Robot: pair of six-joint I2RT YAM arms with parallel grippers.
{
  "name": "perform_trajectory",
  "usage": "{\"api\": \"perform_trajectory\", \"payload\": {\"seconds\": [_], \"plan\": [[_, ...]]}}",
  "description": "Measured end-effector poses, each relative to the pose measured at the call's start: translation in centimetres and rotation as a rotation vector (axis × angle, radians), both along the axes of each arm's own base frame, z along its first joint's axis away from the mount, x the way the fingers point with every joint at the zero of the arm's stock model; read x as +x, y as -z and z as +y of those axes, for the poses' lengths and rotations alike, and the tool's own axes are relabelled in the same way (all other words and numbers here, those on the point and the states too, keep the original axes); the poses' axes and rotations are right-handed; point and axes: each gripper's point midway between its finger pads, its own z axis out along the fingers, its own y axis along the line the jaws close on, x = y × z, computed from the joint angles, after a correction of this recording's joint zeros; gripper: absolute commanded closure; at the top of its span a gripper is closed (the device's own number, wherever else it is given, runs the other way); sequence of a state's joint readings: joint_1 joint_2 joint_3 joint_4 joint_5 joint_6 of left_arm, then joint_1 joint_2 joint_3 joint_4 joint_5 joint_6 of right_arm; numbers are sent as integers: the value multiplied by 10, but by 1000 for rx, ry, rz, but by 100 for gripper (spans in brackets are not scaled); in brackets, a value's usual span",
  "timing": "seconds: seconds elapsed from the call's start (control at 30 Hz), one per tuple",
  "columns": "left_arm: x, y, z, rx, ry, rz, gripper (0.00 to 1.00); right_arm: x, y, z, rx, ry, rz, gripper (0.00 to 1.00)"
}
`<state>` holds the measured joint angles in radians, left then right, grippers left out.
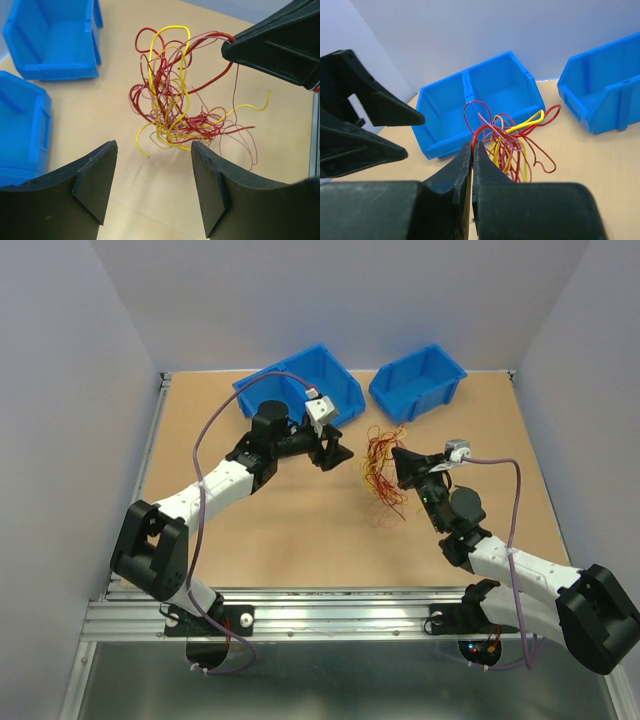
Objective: Untangle the cables
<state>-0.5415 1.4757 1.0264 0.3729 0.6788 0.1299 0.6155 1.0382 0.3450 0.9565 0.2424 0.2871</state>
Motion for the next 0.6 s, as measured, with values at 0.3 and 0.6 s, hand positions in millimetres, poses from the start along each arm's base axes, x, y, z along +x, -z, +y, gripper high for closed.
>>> {"api": "perform_trajectory", "payload": {"seconds": [0.3,0.6], "plan": [[1,46,-21,69,99,105,31,-8,8,16,-34,-97,13,99],[-12,88,-56,169,186,162,100,-16,7,27,-47,-173,3,99]]}}
